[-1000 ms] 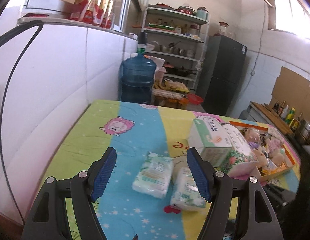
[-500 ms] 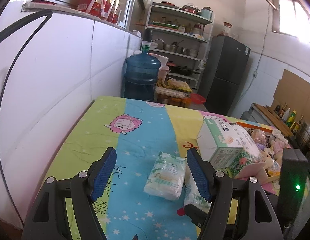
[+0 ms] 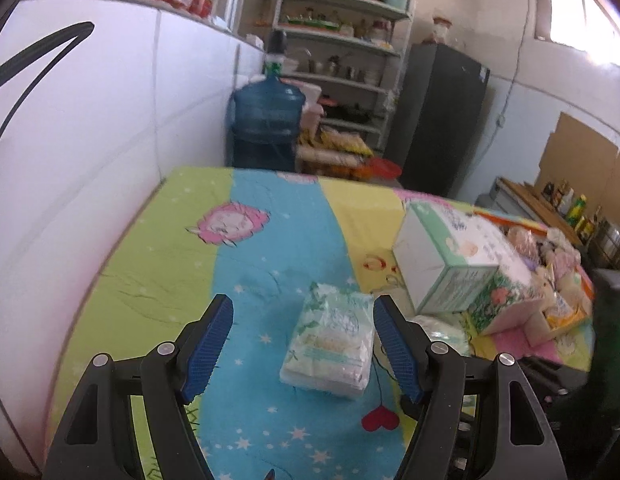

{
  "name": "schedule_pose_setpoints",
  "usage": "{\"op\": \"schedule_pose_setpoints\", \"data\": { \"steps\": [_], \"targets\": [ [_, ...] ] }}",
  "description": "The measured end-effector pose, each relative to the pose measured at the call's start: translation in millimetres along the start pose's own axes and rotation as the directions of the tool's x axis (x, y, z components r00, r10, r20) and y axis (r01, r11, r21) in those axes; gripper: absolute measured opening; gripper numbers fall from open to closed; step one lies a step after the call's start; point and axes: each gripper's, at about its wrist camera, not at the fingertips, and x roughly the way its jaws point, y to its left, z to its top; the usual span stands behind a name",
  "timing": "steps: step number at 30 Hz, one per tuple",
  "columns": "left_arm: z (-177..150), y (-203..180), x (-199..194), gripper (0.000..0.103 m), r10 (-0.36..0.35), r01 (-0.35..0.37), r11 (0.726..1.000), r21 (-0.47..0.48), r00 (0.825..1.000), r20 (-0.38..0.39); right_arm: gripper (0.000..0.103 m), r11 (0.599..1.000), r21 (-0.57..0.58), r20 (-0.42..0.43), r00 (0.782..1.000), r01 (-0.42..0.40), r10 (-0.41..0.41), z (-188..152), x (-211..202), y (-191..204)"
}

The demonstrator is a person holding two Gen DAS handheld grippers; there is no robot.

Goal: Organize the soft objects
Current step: 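Grasp a wet-wipe pack with the right gripper while the left gripper grasps the Flower wipe pack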

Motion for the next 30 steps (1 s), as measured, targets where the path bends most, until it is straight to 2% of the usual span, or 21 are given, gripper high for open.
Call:
{"op": "schedule_pose_setpoints", "data": {
  "steps": [9, 15, 23, 26, 28, 30],
  "targets": [
    [-5.9, -17.2, 28.3, 0.078, -0.051, 0.061, 0.993, 0.103, 0.994, -0.101, 0.065, 0.998, -0.042, 0.016, 0.999, -0.046, 0.046, -13.9, -27.4, -3.5],
    [-9.4, -22.4, 53.2, 0.078, 0.005, 0.022, 0.989, 0.149, 0.984, -0.176, 0.065, 0.999, -0.014, 0.023, 0.999, -0.049, 0.049, -17.6, -32.5, -12.9],
    [-10.1, -24.7, 59.9, 0.078, 0.027, 0.002, 0.99, 0.143, 0.979, -0.201, 0.065, 0.997, 0.015, 0.02, 0.997, -0.07, 0.07, -22.0, -34.2, -24.8],
    [-10.1, -26.5, 62.9, 0.072, 0.041, -0.012, 0.99, 0.14, 0.977, -0.208, 0.065, 0.997, 0.014, 0.023, 0.997, -0.074, 0.073, -26.0, -37.9, -26.2],
    [-9.4, -25.4, 61.6, 0.058, 0.038, -0.013, 0.992, 0.129, 0.98, -0.196, 0.065, 0.997, 0.017, 0.024, 0.997, -0.077, 0.076, -26.2, -39.2, -28.9],
    [-10.6, -24.2, 59.8, 0.057, 0.032, -0.009, 0.993, 0.119, 0.981, -0.19, 0.065, 0.997, 0.019, 0.026, 0.997, -0.077, 0.077, -25.8, -40.3, -30.5]
  ]
}}
